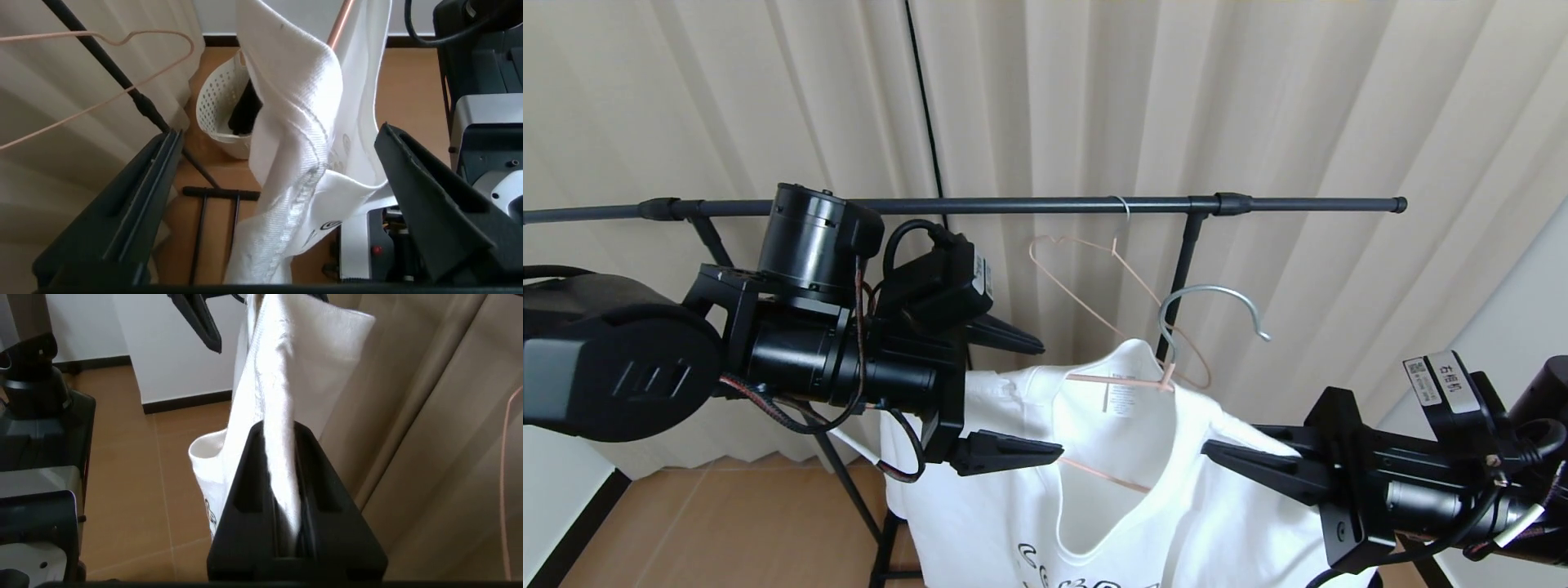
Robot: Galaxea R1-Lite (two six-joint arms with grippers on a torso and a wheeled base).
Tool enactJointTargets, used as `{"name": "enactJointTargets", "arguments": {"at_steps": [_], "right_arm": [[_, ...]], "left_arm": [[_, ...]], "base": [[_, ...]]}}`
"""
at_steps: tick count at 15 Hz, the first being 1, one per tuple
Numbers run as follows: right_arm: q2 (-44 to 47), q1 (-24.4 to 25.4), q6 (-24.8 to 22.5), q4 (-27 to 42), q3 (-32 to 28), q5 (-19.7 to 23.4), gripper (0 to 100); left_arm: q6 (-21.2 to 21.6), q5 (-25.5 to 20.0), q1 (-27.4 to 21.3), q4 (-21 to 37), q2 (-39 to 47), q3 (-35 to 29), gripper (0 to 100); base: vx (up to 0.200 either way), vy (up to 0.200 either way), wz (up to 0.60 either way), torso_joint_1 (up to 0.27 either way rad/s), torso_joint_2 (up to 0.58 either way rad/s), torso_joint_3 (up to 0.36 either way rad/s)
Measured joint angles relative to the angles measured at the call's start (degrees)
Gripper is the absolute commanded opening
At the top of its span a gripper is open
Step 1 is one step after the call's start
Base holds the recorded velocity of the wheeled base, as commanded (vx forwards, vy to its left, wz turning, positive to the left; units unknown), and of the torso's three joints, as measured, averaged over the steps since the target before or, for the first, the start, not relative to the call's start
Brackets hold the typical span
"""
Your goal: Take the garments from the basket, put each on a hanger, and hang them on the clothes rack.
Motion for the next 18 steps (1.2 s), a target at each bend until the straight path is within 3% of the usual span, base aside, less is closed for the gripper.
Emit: {"name": "enactJointTargets", "arguments": {"at_steps": [13,14,18], "right_arm": [[-0.24,0.01,0.00,0.06,-0.30,0.00,0],[-0.15,-0.02,0.02,-0.05,-0.37,0.00,100],[0.11,-1.37,0.00,-0.18,-0.77,-0.04,100]], "left_arm": [[-0.07,0.12,0.11,-0.11,-0.66,1.18,0],[-0.07,0.17,0.20,-0.04,-0.88,1.19,0],[-0.13,0.28,0.68,-0.02,-1.65,1.33,0]], "base": [[0.000,0.000,0.00,0.000,0.00,0.000],[0.000,0.000,0.00,0.000,0.00,0.000],[0.000,0.000,0.00,0.000,0.00,0.000]]}}
